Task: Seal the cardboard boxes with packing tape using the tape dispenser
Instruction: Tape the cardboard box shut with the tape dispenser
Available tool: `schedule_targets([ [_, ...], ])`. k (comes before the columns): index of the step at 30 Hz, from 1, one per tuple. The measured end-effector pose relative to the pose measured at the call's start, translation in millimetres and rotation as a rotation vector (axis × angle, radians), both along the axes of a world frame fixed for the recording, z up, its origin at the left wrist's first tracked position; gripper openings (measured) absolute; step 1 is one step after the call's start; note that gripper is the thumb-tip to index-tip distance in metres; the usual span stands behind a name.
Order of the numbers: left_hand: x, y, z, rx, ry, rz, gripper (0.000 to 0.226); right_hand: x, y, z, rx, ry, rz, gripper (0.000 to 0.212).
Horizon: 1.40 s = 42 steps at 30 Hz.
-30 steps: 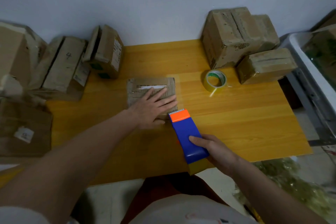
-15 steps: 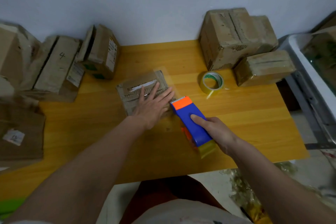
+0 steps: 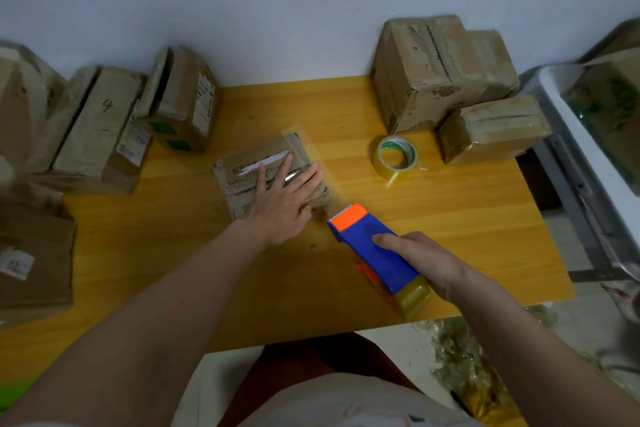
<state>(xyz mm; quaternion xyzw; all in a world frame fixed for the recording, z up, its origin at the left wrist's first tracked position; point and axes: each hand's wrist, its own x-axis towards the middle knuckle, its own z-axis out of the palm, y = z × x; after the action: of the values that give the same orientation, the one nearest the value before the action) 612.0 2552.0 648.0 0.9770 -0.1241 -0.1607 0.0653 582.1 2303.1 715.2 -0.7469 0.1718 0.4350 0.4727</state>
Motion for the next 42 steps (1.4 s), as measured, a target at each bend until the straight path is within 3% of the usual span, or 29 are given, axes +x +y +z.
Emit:
schedule_targets([
  [5,-2.3,-4.2,1.1,0.009,-0.032,0.033,0.054,10.1,8.5,0.1,-0.073,0.043,0.038,0.035],
  [8,-4.5,-8.8,0.4,0.048,-0.025,0.065,0.055,20.6,20.8,-1.4,-0.163,0.006,0.055,0.05],
  [14,-7.3,-15.4,-0.4,0.054,-0.021,0.124,0.056,34.6,51.1,1.6,-0.296,-0.088,0.119,0.041],
  [20,-6.1,-15.5,2.3,0.028,0.016,0.179,0.055,34.5,65.1,-0.4,-0.56,-0.162,0.345,0.034],
  [29,-7.8,-5.3,2.1,0.036,0.024,0.118,0.058,13.9,47.4,-24.6,-0.768,-0.501,0.094,0.042],
  [35,-23.3,19.6,4.9,0.094,0.024,-0.031,0.058,4.1,50.9,-60.5,-0.896,-0.502,0.186,0.042],
  [42,-29.5,22.6,5.4,0.128,0.01,-0.036,0.06,4.8,48.6,-101.6,-0.808,-0.495,0.097,0.059],
])
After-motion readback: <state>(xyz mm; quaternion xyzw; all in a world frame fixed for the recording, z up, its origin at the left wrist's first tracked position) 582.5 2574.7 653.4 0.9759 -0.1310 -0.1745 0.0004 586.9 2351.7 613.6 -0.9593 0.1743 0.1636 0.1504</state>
